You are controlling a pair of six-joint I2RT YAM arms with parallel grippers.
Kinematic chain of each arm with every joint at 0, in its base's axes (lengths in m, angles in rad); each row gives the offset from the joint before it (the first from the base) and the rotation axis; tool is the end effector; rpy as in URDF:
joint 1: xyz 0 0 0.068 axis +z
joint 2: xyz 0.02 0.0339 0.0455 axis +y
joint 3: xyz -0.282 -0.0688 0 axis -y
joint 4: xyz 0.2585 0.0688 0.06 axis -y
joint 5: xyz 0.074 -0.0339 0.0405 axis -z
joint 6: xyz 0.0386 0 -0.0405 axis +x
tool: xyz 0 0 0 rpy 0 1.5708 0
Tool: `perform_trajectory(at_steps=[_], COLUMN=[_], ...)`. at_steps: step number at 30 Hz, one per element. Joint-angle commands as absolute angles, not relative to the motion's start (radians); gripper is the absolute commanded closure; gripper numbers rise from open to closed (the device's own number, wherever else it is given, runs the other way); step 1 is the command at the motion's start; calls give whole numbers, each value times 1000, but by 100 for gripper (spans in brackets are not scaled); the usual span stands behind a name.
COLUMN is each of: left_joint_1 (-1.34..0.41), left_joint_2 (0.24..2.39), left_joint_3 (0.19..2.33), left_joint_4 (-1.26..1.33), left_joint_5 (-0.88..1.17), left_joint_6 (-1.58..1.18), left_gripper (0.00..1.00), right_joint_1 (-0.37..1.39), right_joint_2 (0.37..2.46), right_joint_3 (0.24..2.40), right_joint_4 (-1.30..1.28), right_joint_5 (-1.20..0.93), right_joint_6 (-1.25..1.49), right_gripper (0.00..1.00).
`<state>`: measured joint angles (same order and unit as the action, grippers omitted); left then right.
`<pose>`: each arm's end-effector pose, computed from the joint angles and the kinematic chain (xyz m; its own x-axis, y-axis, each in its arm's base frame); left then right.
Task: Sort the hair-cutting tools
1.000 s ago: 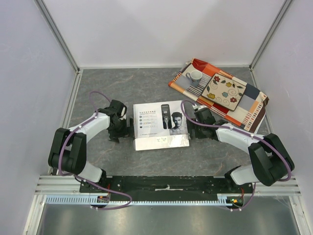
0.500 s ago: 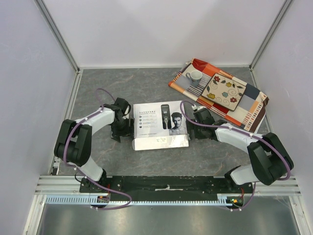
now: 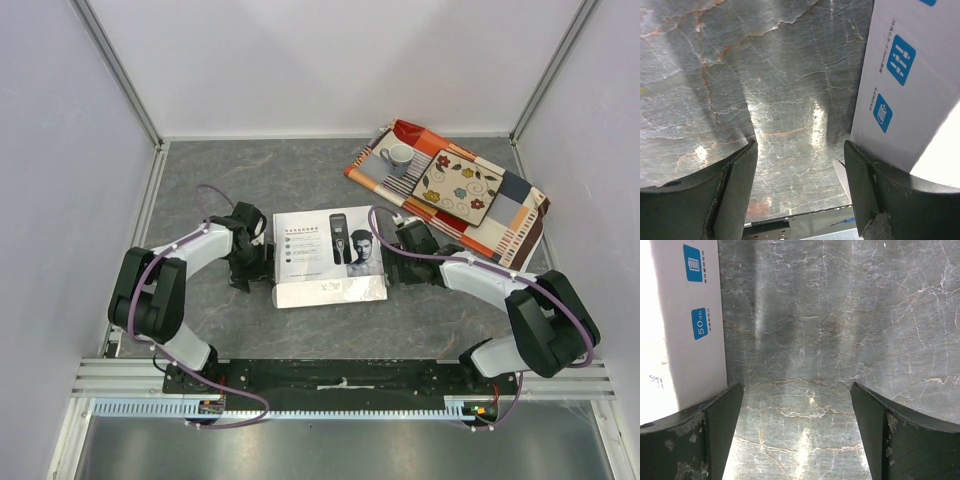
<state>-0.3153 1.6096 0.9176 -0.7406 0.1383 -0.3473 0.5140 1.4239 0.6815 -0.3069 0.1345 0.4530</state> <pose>0.2681 -0.0930 0.1654 -0.9961 -0.0297 -0.0831 -0.0147 0.9844 -0.1753 0.2339 0.1261 0.1646 -0.8667 0.0087 -0.4988 -0.0553 0.9920 0.1135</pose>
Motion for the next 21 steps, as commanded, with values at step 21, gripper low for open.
perform_trajectory(at_steps=[21], left_joint_1=[-351], left_joint_2=[1414], left_joint_3=[707], left_joint_4=[-391], left_joint_5=[413], left_joint_6=[-618], left_gripper=[19], right_joint_1=[568], right_joint_2=[1350], right_joint_3=[627], right_joint_4=[-227], right_joint_5=[-66], right_joint_6=[584], right_gripper=[2])
